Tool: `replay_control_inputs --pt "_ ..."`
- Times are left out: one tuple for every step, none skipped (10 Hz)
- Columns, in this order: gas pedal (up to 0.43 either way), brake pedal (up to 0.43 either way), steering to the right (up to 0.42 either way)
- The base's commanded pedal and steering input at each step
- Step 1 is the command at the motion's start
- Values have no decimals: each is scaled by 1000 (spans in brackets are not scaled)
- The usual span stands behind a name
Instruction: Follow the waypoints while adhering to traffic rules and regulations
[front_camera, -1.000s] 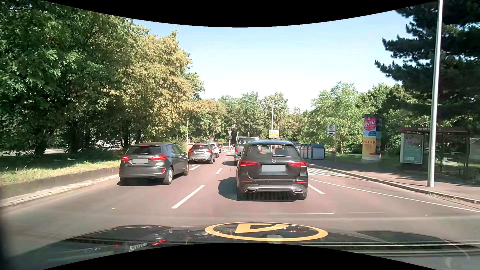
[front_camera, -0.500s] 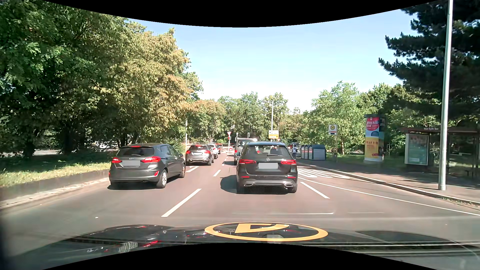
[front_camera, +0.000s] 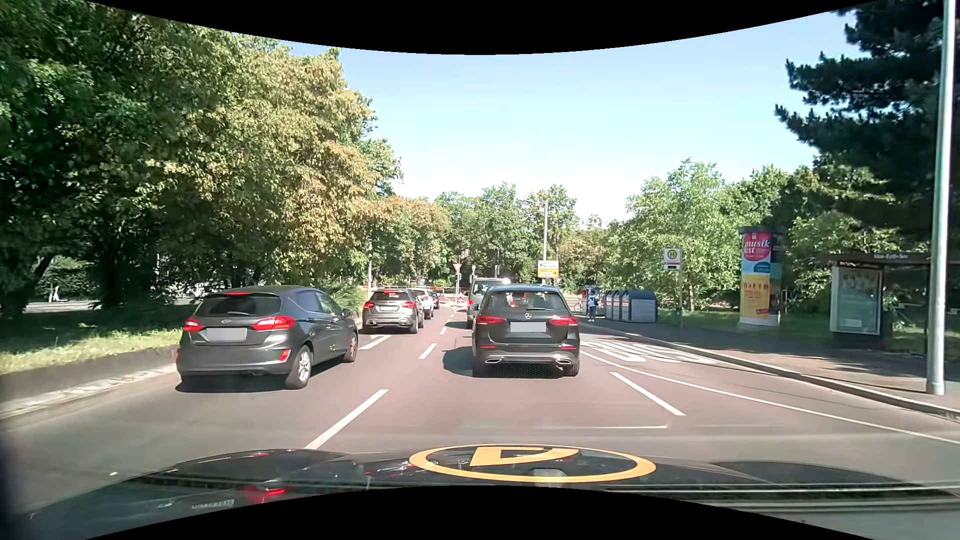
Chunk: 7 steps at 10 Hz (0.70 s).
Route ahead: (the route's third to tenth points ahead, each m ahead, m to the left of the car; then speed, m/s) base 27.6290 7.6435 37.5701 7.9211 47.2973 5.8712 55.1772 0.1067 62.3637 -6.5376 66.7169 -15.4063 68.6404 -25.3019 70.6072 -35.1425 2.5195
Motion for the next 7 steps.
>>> replay_control_inputs --pt "228 0 -8" --pt "248 0 -11" --pt "280 0 -12" --pt "280 0 -14" --pt "280 0 -16" --pt "280 0 -17" --pt "260 0 -18"
